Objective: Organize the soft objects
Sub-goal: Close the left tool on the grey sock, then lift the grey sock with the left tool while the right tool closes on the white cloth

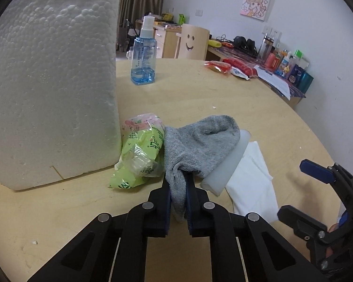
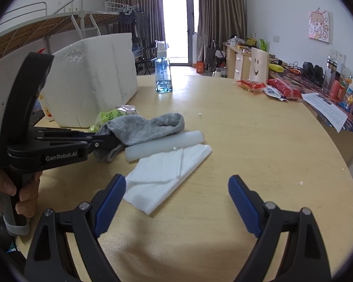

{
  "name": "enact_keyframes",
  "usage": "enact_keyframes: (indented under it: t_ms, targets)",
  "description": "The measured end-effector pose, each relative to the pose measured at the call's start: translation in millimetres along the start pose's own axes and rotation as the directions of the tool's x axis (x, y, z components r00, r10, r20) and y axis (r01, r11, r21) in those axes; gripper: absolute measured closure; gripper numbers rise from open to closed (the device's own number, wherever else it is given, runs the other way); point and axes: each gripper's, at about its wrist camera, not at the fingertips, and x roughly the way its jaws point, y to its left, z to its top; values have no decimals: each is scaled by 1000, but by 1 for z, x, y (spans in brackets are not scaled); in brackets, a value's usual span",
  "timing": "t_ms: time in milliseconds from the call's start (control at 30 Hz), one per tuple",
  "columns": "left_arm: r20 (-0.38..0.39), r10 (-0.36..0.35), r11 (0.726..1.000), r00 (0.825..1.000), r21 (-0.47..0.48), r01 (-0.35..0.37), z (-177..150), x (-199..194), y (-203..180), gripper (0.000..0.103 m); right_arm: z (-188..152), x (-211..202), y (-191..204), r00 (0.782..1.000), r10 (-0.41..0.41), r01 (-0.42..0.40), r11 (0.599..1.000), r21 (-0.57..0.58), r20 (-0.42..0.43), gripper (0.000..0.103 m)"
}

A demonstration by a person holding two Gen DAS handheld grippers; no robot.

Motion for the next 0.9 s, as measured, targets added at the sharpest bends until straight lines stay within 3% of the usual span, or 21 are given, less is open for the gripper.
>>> enact_keyframes:
  t_ms: [267,600,767,900]
  targets:
    - [8,-13,1000,1000,5,13,-1,-3,1,92,7,17,9,998,-5,4,1000,-29,-61,12]
    - [17,3,1000,1000,7,-3,-2,-5,2,92,7,34,14,986,-26,18,999,-49,-163,30]
    - [26,8,1000,1000,18,-8,-2,-6,-2,92,9,36,18,984,-32,23,998,-58,-174,35]
    - [37,5,1000,999,19,-6,-3,-9,-2,92,9,37,22,983,-22,12,998,-55,-183,45]
